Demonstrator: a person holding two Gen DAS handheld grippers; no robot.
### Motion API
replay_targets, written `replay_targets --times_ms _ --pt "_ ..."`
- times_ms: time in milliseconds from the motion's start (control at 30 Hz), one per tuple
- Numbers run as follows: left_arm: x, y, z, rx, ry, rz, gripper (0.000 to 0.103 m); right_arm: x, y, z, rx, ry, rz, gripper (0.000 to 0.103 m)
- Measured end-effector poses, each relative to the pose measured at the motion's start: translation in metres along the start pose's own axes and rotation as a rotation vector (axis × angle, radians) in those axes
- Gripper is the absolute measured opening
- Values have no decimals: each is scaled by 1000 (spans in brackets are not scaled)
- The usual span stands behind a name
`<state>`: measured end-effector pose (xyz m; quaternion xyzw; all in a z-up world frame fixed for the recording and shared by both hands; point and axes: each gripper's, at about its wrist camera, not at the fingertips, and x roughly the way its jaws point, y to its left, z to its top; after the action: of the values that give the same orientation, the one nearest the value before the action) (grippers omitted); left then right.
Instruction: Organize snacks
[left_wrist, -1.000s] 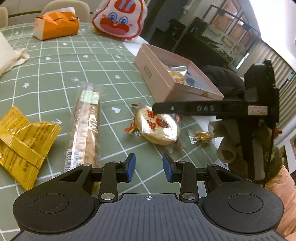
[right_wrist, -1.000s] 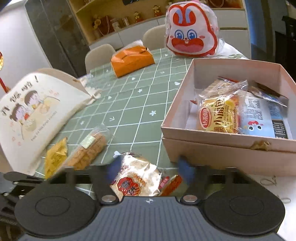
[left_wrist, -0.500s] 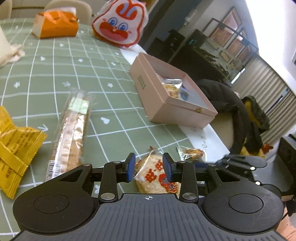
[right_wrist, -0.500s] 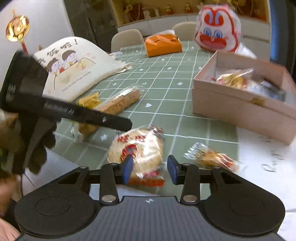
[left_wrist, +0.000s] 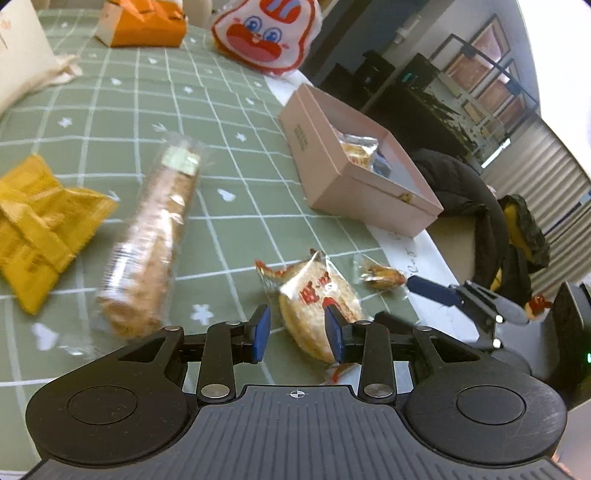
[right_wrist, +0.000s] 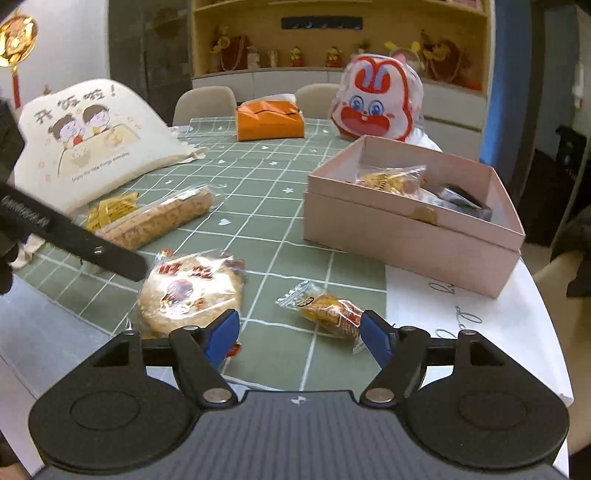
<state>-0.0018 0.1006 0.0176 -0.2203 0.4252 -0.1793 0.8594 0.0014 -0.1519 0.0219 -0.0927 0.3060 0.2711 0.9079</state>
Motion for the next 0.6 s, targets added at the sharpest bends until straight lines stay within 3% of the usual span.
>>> replay_targets --times_ms 100,167,300,400,500,600 --pt "17 -9 4 23 5 -32 38 0 7 -5 -21 -5 11 73" --pt "30 -17 9 59 -9 -43 44 1 8 -8 -5 5 37 73" --pt "50 -28 20 147 -15 -11 51 -5 6 -14 9 1 27 73" --pt "57 -30 28 179 -13 -20 46 -13 -2 -17 23 -5 -3 73" --pt "60 -27 28 190 -6 -90 35 -18 -15 -17 64 -5 -52 73" --pt "59 -24 25 193 27 -125 34 -9 -30 -14 131 21 -114 74"
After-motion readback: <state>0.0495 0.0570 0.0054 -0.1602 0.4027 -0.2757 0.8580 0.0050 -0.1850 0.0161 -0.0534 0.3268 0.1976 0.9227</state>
